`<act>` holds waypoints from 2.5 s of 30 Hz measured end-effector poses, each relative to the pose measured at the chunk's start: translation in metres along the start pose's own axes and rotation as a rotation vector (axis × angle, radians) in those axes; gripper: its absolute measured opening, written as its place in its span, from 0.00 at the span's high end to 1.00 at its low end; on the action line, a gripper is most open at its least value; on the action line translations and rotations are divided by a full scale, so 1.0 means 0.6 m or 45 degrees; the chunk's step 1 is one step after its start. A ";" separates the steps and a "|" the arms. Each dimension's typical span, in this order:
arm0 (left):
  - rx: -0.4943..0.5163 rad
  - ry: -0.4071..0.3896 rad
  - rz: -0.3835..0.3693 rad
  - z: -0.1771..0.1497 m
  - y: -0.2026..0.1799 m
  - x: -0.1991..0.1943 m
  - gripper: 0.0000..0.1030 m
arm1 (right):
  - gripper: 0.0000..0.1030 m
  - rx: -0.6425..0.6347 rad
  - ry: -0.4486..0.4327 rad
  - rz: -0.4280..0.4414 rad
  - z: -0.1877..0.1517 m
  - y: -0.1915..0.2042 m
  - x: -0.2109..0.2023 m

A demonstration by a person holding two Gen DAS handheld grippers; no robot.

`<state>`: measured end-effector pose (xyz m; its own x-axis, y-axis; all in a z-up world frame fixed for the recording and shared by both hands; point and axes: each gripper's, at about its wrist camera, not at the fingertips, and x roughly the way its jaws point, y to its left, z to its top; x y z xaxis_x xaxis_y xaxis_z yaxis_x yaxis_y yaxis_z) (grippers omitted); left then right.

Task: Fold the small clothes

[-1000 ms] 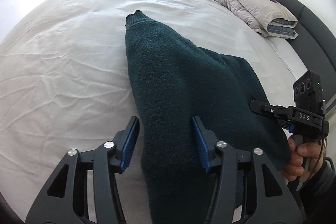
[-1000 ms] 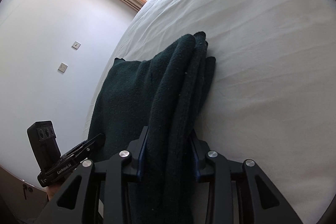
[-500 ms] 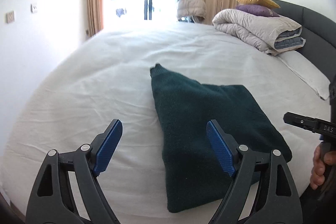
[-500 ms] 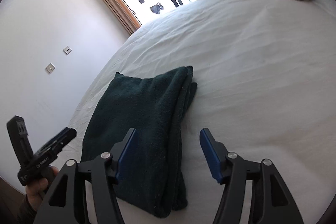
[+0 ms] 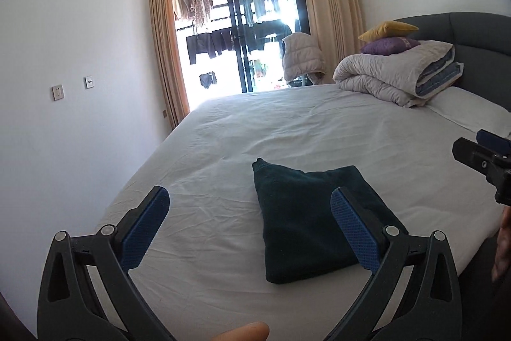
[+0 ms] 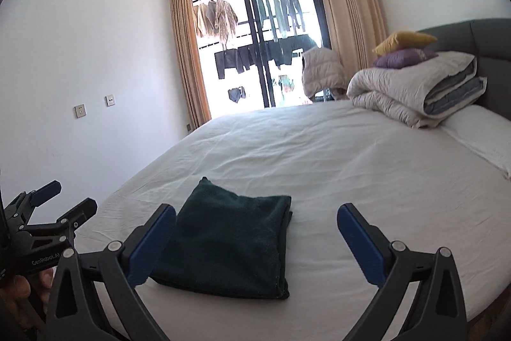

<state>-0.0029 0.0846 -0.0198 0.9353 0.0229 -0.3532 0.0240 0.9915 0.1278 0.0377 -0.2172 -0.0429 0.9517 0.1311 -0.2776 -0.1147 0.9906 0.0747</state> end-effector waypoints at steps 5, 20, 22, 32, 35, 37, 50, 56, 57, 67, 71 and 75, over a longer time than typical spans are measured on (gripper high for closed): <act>-0.067 0.004 -0.033 0.002 0.010 -0.051 0.00 | 0.00 -0.078 -0.037 -0.033 0.017 0.023 -0.048; -0.182 0.300 -0.053 -0.047 0.019 0.024 0.00 | 0.00 -0.004 0.236 -0.102 -0.025 0.032 -0.030; -0.180 0.325 -0.049 -0.055 0.017 0.037 0.00 | 0.00 -0.011 0.262 -0.097 -0.032 0.034 -0.018; -0.200 0.444 -0.039 -0.091 0.022 0.108 0.00 | 0.00 0.016 0.404 -0.116 -0.070 0.023 0.037; -0.203 0.475 -0.041 -0.100 0.022 0.126 0.00 | 0.00 0.033 0.441 -0.126 -0.078 0.018 0.050; -0.196 0.490 -0.037 -0.106 0.020 0.135 0.00 | 0.00 0.038 0.461 -0.129 -0.083 0.016 0.057; -0.195 0.559 -0.040 -0.128 0.012 0.172 0.00 | 0.00 0.037 0.531 -0.115 -0.104 0.016 0.087; -0.193 0.568 -0.040 -0.130 0.011 0.181 0.00 | 0.00 0.038 0.544 -0.113 -0.107 0.014 0.094; -0.194 0.569 -0.040 -0.131 0.011 0.182 0.00 | 0.00 0.039 0.545 -0.114 -0.108 0.014 0.094; -0.194 0.566 -0.041 -0.132 0.010 0.184 0.00 | 0.00 0.039 0.548 -0.113 -0.108 0.015 0.096; -0.195 0.567 -0.041 -0.132 0.010 0.184 0.00 | 0.00 0.038 0.547 -0.113 -0.108 0.015 0.096; -0.196 0.566 -0.041 -0.132 0.009 0.186 0.00 | 0.00 0.039 0.547 -0.113 -0.108 0.016 0.096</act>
<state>0.0735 0.1025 -0.1320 0.6922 0.0109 -0.7216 -0.0336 0.9993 -0.0171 0.0728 -0.1978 -0.1200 0.7517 0.0562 -0.6571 -0.0230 0.9980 0.0591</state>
